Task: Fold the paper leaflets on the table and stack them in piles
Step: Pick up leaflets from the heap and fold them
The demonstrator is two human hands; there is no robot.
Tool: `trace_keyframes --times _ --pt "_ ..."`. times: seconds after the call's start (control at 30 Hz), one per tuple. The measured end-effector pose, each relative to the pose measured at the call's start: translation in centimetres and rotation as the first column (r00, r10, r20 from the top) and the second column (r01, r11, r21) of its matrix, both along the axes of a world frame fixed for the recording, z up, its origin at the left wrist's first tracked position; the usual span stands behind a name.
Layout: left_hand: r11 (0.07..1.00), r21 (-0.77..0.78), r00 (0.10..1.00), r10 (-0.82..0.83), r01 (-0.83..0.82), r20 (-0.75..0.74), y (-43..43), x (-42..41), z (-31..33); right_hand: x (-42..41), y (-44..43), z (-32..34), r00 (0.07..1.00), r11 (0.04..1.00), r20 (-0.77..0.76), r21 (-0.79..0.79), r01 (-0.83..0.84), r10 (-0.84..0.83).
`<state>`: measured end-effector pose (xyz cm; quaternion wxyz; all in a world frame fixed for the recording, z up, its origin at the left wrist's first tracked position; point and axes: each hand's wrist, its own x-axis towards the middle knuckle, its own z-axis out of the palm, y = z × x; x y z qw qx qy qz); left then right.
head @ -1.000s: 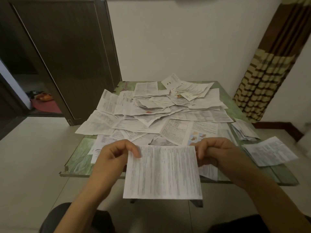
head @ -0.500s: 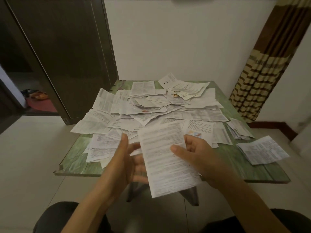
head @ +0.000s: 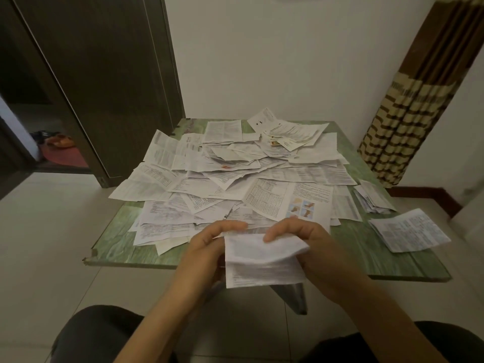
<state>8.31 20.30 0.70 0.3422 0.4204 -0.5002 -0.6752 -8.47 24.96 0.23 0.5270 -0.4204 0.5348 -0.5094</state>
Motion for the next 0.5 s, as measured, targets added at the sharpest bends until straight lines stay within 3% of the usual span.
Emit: trace_keyframes --times 0.07,0.13,0.2,0.27,0.33,0.43,0.5 --pt "0.987 0.157 0.994 -0.011 0.028 -0.11 0.2 0.1 0.4 0.0 0.1 -0.1 0.998 0.996 -0.063 -0.089 -0.003 -0.003" --pt "0.954 0.247 0.973 -0.121 0.169 -0.198 0.3 0.4 0.5 -0.1 0.1 -0.5 0.988 0.972 -0.151 -0.234 -0.015 -0.021" --pt "0.924 0.239 0.948 -0.257 0.298 -0.186 0.5 0.4 0.3 -0.2 0.0 -1.2 0.977 0.932 -0.208 -0.362 -0.031 -0.048" --pt "0.93 0.208 0.951 -0.283 0.304 -0.123 0.8 0.1 0.0 0.0 -0.1 -1.3 0.965 0.904 -0.259 -0.42 -0.073 -0.042" --pt "0.958 0.171 0.971 -0.217 0.232 -0.1 1.0 -0.2 -0.6 0.1 0.0 -1.4 0.956 0.917 -0.289 -0.391 -0.076 -0.043" --pt "0.99 0.09 0.992 -0.097 0.104 -0.087 1.1 -0.5 -1.0 0.1 0.0 -1.0 0.977 0.976 -0.186 -0.207 0.061 -0.101" --pt "0.999 -0.019 0.998 -0.04 0.039 -0.045 1.2 -0.7 -1.0 0.1 0.1 -0.7 0.977 0.995 -0.199 -0.081 0.056 -0.071"
